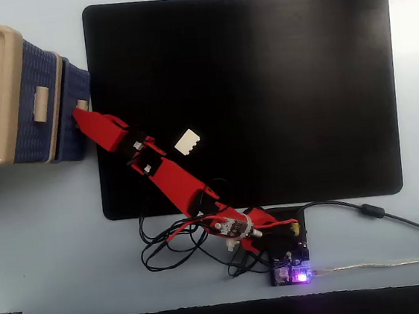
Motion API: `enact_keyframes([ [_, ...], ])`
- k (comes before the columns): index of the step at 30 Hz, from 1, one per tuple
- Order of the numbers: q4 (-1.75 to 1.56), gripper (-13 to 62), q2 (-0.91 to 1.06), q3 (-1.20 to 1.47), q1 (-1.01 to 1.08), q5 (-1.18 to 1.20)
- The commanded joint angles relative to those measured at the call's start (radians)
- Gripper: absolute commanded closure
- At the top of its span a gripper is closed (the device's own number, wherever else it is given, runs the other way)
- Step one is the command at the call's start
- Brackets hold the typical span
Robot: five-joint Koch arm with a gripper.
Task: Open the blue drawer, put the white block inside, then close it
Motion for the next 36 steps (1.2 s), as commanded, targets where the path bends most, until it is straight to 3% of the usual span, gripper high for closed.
enact_keyframes([
  [1, 0.011, 57.6, 0.176, 0.13, 0.018, 0.026],
  [5, 0.009, 57.6, 0.411, 0.44, 0.058, 0.043],
  [9, 0.011, 56.8, 0.506, 0.563, 0.074, 0.044],
  [10, 0.011, 51.1, 0.505, 0.563, 0.075, 0.044],
  [13, 0.015, 22.9, 0.505, 0.561, 0.091, 0.04],
  [14, 0.015, 16.8, 0.511, 0.565, 0.101, 0.041],
  [15, 0.018, 15.3, 0.515, 0.569, 0.112, 0.041],
  [19, 0.207, 15.3, 0.653, 0.578, 0.164, 0.043],
  [25, 1.177, 15.3, 0.956, 0.328, 0.239, 0.032],
  [30, 1.815, 15.4, 0.784, -0.037, 0.307, 0.009],
  [36, 1.868, 15.4, 0.497, -0.178, 0.31, 0.003],
])
